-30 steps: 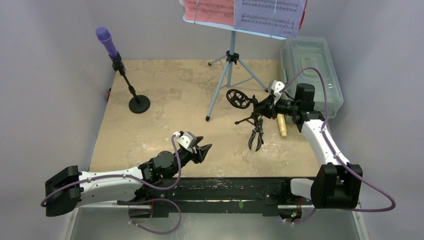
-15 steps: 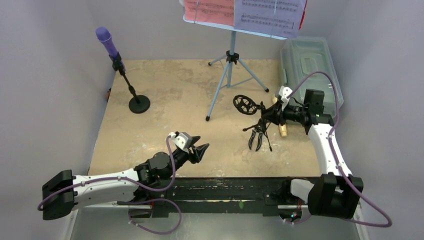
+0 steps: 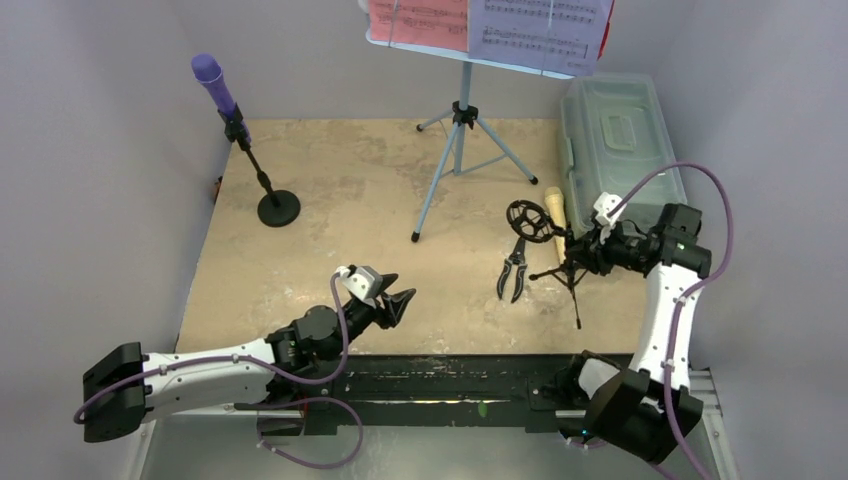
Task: Pack up the instrument practice props
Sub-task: Place the microphone stand at the corner of the board.
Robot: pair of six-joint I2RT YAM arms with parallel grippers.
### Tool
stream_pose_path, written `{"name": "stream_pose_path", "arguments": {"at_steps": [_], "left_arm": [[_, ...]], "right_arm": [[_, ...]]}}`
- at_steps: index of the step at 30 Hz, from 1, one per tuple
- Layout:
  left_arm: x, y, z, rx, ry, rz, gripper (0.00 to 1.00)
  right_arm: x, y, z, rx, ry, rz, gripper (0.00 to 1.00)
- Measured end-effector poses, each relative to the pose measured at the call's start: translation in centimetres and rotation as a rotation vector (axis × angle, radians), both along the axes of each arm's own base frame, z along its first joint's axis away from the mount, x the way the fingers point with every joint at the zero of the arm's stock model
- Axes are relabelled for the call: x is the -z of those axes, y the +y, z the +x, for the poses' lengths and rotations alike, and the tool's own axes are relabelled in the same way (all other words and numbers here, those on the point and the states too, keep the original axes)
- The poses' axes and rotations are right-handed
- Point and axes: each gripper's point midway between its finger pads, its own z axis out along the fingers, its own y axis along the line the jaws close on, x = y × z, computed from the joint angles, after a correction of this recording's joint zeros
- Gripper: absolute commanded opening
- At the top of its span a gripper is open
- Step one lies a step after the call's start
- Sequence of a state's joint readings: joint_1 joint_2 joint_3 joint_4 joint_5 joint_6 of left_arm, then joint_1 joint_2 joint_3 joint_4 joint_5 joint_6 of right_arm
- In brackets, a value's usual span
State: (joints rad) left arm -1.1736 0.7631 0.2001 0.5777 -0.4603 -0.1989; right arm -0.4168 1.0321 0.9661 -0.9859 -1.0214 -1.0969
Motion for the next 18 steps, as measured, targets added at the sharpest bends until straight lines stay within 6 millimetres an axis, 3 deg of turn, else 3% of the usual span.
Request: {"name": "stream_pose_path", "arguments": {"at_steps": [10, 18], "left_arm": [[0.0, 0.5, 0.0, -0.008, -0.002, -0.004, 0.51], [0.7, 0.7, 0.0, -0.016, 0.001, 0.015, 0.51]], "right_arm": [[-0.9, -9.1, -1.6, 0.247, 0.023, -0.071, 0.0], [-0.4, -11.7, -2.4, 0.333, 0.022, -0.051, 0.0]]}}
